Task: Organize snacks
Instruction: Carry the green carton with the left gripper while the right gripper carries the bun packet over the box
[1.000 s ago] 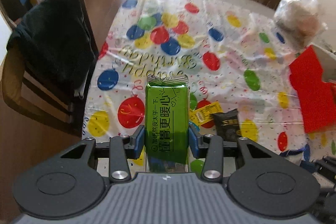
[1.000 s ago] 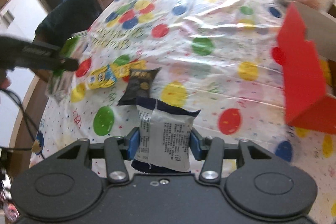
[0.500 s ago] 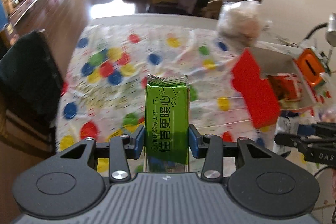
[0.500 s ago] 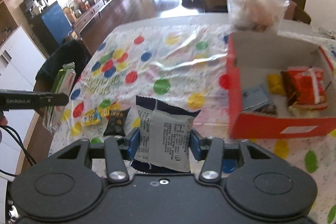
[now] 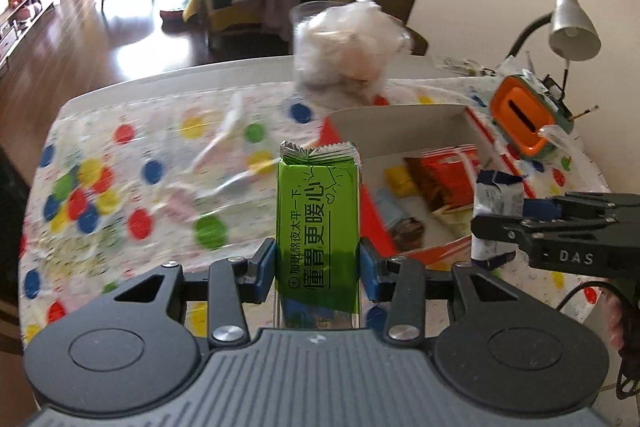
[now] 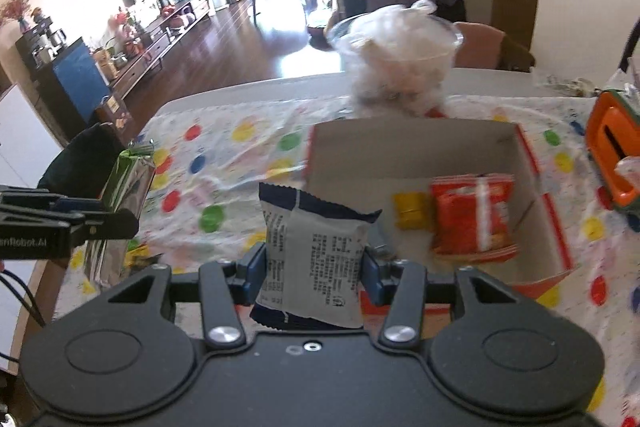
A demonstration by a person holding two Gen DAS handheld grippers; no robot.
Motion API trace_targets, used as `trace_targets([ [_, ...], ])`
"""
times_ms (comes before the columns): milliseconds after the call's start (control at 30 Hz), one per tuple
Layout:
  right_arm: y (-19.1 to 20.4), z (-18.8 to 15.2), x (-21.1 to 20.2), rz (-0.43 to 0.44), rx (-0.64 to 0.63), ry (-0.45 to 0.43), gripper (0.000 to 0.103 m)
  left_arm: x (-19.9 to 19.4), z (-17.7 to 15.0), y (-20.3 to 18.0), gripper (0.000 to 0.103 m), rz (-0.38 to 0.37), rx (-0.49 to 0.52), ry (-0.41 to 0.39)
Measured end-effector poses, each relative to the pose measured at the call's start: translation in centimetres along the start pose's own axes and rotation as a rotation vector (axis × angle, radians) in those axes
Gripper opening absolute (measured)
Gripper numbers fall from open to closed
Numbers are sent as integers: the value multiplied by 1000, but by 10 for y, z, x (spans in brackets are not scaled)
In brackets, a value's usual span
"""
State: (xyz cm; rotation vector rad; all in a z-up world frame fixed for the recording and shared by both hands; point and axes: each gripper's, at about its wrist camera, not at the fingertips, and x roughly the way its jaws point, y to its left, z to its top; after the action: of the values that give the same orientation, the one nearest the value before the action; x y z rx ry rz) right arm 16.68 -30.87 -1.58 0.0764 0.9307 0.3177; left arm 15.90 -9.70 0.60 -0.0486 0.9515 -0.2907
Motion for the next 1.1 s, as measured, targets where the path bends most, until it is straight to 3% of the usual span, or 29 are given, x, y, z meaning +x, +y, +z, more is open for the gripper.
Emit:
trace_targets([
  [367, -93, 20, 13, -71, 32, 16, 47, 62, 35, -83, 42, -4, 56, 49],
  [567, -128, 29, 37, -96, 41, 59, 47, 105, 51, -108, 42, 16, 76, 91],
  [1100, -131, 17, 89, -60, -61, 199, 47, 209, 65, -121, 42, 108, 88, 267],
])
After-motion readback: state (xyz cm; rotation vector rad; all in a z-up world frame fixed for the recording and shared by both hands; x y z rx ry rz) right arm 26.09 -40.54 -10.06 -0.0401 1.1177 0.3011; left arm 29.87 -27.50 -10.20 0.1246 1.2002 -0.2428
